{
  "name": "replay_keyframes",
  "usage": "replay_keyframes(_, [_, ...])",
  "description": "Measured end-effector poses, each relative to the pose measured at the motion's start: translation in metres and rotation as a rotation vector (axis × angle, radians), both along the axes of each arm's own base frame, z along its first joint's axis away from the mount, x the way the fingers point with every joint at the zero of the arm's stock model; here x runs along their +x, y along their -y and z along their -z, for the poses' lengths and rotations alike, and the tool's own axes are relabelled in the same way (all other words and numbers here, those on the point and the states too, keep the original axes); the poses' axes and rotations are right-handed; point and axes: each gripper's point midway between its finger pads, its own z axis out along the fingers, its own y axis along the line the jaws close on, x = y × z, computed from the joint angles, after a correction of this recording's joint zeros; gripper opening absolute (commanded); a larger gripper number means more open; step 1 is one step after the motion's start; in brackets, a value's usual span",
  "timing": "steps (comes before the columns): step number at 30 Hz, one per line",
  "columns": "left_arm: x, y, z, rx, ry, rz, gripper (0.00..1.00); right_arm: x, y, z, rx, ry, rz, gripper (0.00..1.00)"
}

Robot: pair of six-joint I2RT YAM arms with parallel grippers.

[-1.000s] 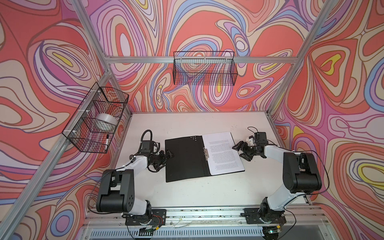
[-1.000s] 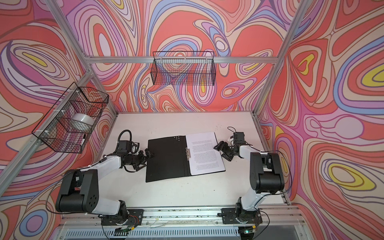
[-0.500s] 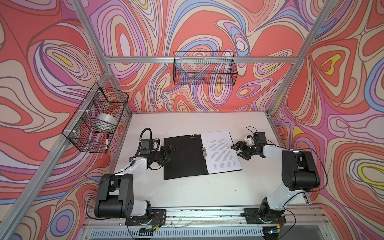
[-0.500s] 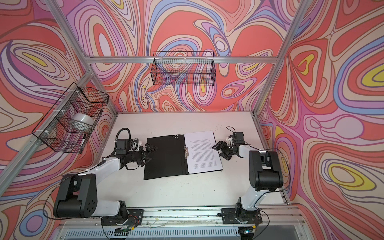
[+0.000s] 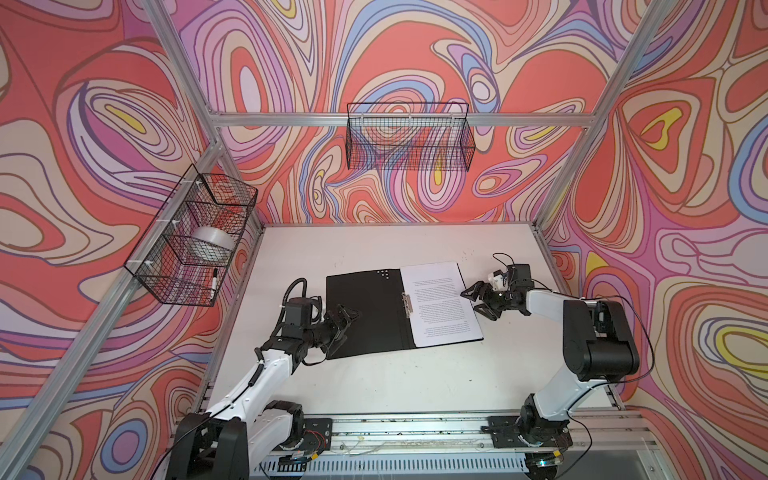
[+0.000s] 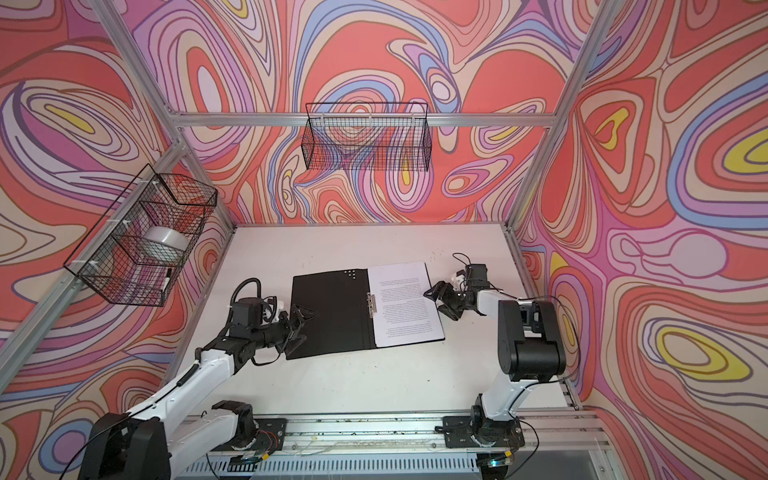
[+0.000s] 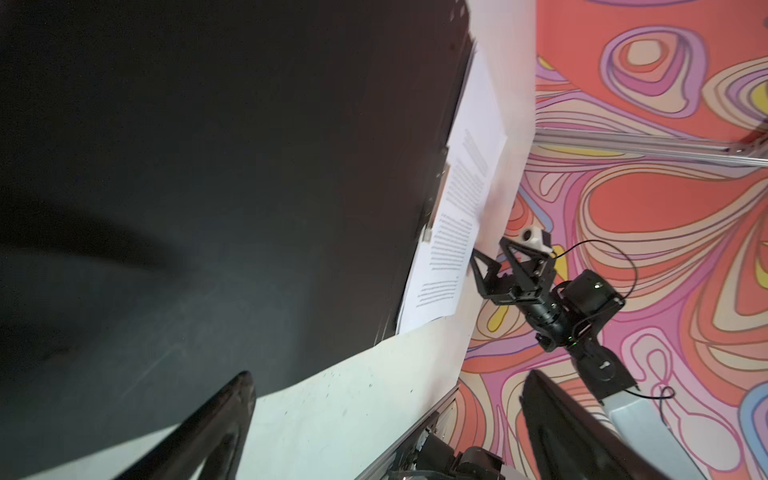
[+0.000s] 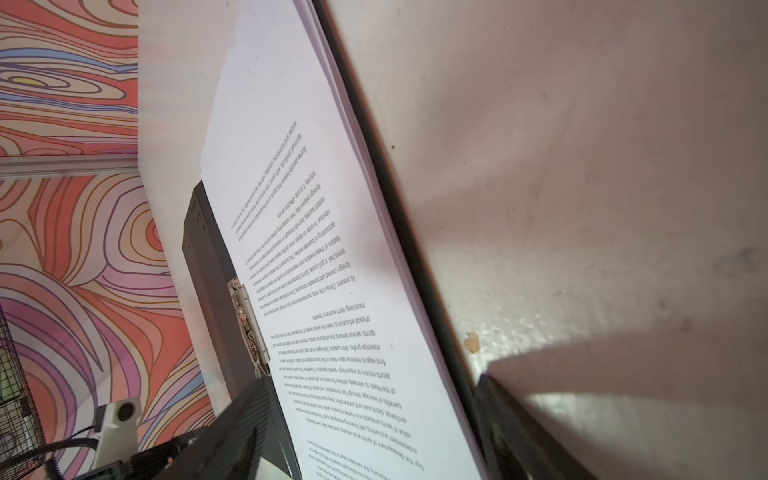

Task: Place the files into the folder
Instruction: 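Grasp the empty black cover edge with the left gripper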

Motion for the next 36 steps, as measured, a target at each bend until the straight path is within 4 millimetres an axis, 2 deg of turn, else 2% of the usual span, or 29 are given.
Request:
replay_keyframes(5, [-0.029, 0.017, 0.024, 0.021, -0.1, -0.022, 1.0, 0.003, -0.002, -0.001, 0.021, 0.007, -0.001, 0.86])
replay_keyframes(10, [-0.043, 0.03, 0.043, 0.045, -0.162, -0.048, 1.0, 0.004, -0.003, -0.002, 0.028, 0.007, 0.007, 0.86])
replay_keyframes(21, [-0.008, 0.052, 0.039, -0.027, -0.054, -0.218, 1.0, -0.002, -0.003, -0.002, 0.017, -0.009, 0.015, 0.86])
replay_keyframes(27, [0.014, 0.057, 0.039, -0.083, 0.046, -0.303, 1.0, -0.003, -0.013, 0.0, -0.043, -0.026, -0.024, 0.83])
replay_keyframes(31, [0.03, 0.058, 0.038, -0.134, 0.131, -0.348, 1.0, -0.004, -0.019, 0.002, -0.138, -0.03, -0.05, 0.81])
replay_keyframes(36, [0.044, 0.058, 0.04, -0.197, 0.222, -0.39, 1.0, -0.016, -0.01, 0.002, -0.31, -0.065, -0.051, 0.8])
